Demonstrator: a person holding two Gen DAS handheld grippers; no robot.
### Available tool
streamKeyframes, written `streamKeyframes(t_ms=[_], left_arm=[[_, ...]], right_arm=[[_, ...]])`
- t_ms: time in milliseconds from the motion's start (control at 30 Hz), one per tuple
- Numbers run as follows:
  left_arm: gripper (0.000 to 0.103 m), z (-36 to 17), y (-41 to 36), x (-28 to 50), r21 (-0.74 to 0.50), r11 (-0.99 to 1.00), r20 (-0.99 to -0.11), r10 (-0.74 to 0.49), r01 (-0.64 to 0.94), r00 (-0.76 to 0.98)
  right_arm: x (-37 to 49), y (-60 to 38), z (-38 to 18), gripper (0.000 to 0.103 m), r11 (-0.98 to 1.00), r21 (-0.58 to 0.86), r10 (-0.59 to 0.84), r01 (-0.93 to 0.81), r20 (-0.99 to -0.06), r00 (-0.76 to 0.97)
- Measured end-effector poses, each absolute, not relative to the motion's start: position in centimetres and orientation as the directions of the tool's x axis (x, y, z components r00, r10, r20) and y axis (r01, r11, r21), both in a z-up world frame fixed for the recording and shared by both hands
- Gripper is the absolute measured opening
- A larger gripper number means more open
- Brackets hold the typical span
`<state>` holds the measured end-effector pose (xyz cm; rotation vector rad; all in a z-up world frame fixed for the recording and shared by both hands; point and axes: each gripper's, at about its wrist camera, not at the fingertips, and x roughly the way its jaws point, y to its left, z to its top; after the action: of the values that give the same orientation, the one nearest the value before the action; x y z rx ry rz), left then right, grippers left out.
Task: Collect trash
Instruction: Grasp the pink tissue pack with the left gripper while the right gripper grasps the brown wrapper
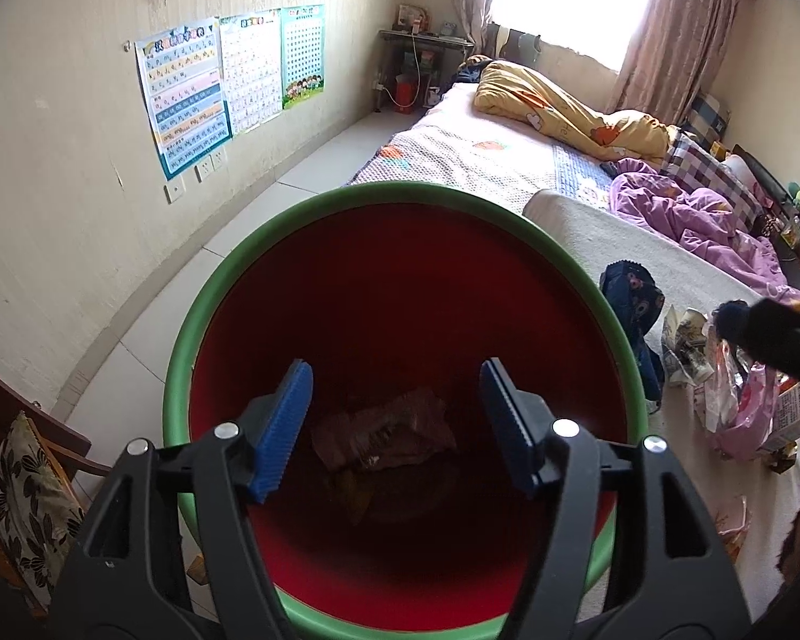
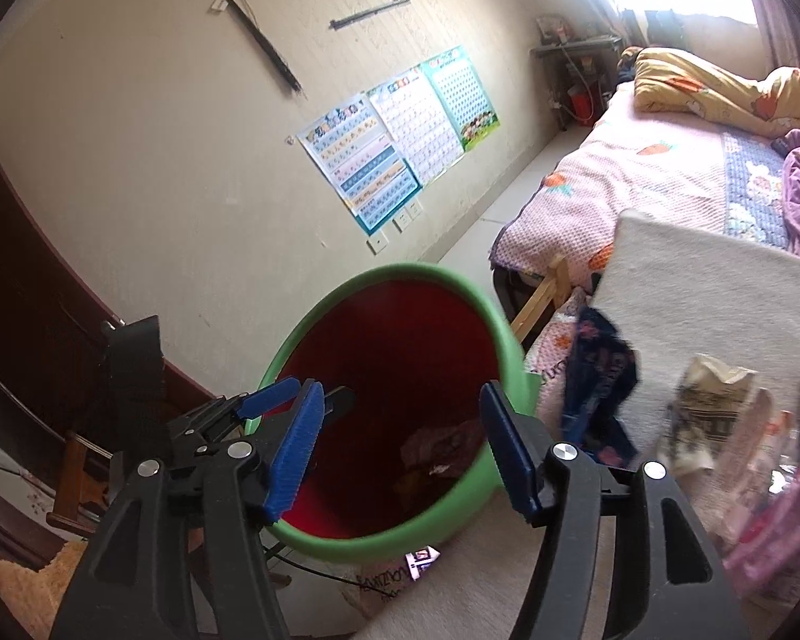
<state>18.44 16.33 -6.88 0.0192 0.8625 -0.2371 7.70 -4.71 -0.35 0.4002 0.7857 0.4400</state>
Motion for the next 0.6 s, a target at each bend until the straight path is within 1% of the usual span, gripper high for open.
streamKeyframes(t_ms=[133, 267, 367, 533, 600], left_arm=[[0.063, -6.1, 15.1, 17.5, -0.07, 0.973, -0.741, -0.198, 0.219, 0.641], [0.063, -5.6, 13.0, 16.1, -0.083, 0.965, -0.728, -0.229, 0.249, 0.646], [0.063, -5.4, 10.8, 14.8, -0.104, 0.951, -0.723, -0.273, 0.291, 0.635], [0.063, -5.7, 6.1, 11.5, -0.147, 0.912, -0.726, -0.363, 0.383, 0.584], [0.065, -6.1, 4.1, 9.8, -0.174, 0.889, -0.73, -0.406, 0.424, 0.55]], right_arm=[[5.6, -7.1, 0.4, 0.06, 0.851, 0.482, 0.488, -0.209, -0.579, 0.653], [3.3, -9.7, 1.3, 0.062, 0.875, 0.444, 0.444, -0.191, -0.582, 0.682], [1.0, -12.4, 2.0, 0.064, 0.897, 0.41, 0.397, -0.165, -0.582, 0.71], [-2.1, -16.6, 2.8, 0.064, 0.927, 0.358, 0.313, -0.11, -0.579, 0.753], [-3.2, -18.3, 2.8, 0.064, 0.934, 0.347, 0.283, -0.083, -0.58, 0.763]])
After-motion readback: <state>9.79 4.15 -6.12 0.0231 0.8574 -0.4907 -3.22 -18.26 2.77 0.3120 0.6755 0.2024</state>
